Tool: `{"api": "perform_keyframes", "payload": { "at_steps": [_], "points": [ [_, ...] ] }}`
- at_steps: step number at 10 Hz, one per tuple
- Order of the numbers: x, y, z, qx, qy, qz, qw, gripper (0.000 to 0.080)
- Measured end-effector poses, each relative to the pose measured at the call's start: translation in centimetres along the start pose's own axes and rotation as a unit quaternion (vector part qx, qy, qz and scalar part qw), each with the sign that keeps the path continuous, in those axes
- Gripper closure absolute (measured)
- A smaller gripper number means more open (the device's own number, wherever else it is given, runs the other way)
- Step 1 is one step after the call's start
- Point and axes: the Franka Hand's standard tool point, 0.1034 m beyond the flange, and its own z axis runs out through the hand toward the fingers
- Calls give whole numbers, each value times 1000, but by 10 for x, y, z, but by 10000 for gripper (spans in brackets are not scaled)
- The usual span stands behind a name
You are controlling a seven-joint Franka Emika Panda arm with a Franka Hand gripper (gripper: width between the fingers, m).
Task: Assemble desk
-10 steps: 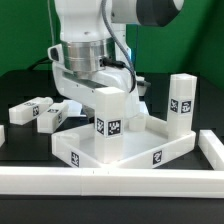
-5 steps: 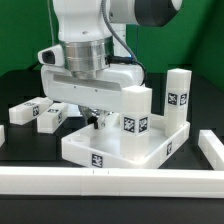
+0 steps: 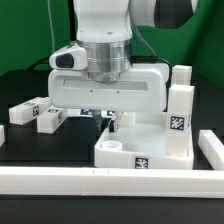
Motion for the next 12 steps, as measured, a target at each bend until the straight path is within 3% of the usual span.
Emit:
{"api": "perform_keyframes", "payload": {
  "at_steps": [7,11,12],
  "points": [
    [1,4,0,-13,-4,-226,974,739],
    [21,6,-5,-41,3,-323,945,739],
    [27,6,-6,-46,2,-373,927,739]
  ]
}}
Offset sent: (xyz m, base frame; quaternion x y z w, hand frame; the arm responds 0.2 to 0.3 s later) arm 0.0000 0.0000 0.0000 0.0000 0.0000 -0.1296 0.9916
